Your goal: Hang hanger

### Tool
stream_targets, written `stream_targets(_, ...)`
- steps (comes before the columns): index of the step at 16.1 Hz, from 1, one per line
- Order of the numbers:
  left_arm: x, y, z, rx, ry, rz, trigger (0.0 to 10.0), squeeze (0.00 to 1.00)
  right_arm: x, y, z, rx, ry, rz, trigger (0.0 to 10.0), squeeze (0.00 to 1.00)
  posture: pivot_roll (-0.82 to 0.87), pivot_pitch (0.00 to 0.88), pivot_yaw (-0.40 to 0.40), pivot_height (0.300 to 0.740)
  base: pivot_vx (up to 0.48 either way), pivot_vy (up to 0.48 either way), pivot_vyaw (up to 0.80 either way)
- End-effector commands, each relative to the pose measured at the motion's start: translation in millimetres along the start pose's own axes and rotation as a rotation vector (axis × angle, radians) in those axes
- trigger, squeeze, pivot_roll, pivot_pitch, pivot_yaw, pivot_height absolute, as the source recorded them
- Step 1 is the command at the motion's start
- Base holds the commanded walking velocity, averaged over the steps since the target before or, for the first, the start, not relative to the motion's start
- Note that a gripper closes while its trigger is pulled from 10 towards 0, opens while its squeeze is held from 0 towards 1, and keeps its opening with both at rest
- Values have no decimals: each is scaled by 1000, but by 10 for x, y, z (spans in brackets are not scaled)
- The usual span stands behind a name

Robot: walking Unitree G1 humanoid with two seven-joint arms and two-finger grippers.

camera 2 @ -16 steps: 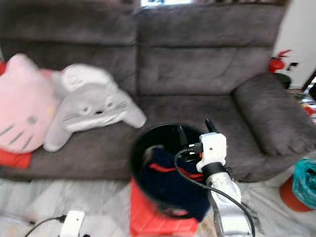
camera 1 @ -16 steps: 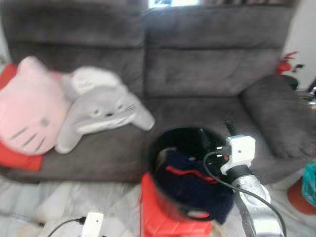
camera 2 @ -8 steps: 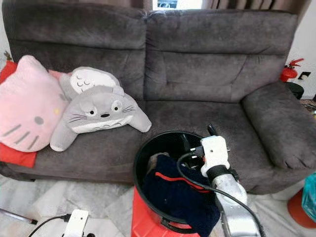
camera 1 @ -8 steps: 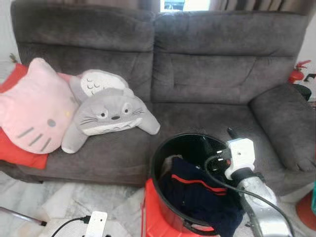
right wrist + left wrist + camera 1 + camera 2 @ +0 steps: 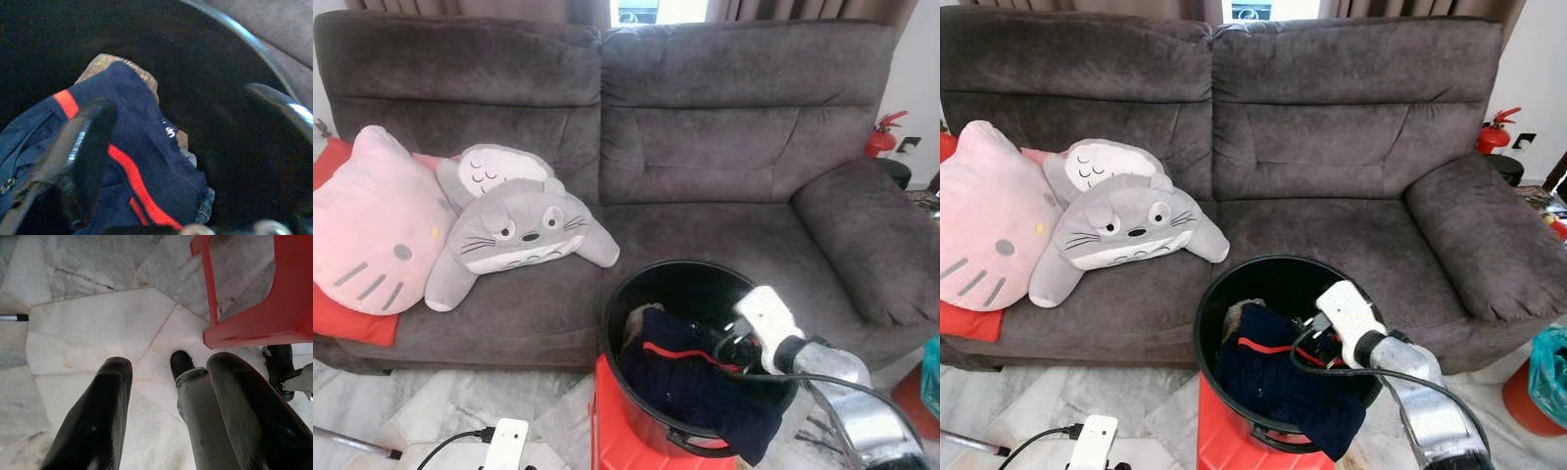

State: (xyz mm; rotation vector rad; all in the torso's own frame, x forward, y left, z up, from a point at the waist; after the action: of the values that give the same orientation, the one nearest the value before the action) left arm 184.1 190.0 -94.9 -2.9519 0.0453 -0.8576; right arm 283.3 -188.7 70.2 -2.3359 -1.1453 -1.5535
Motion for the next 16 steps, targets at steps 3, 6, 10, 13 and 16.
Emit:
stream_targets(3,-5,-17,2,-2,-19,12,10000,0,-34,12,19,140,-32,-33,10000,0,-154,0,-4,740,0,0,0)
stream_targets(6,-1,-23,2,-2,-20,15,10000,0,-97,68,39,199,-38,-39,10000,0,-155,0,4,740,0,0,0)
stream_targets(10,6,-33,3,-2,-20,24,10000,0,-173,93,110,266,7,21,10000,0,-151,0,10,740,0,0,0)
stream_targets(13,9,-36,3,-3,-20,28,10000,0,-271,134,151,252,-31,29,10000,0,-148,0,13,740,0,0,0)
stream_targets(16,8,-39,2,-2,-20,34,10000,0,-258,114,256,255,-40,5,10000,0,-146,0,16,740,0,0,0)
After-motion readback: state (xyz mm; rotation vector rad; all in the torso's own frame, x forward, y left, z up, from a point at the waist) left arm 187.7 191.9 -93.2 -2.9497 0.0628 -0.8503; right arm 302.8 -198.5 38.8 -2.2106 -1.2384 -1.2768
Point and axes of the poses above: a point about 5 cm out from each wrist's last joint towards the gripper, its own z axis pointing out of the wrist towards the gripper, its own x axis along the axis of the wrist's last joint, y = z × x, the point moved 1 cm from there along z, pointing out of the wrist towards the gripper, and after that the axes turned 5 degrees about -z, right-handed, at the moved point
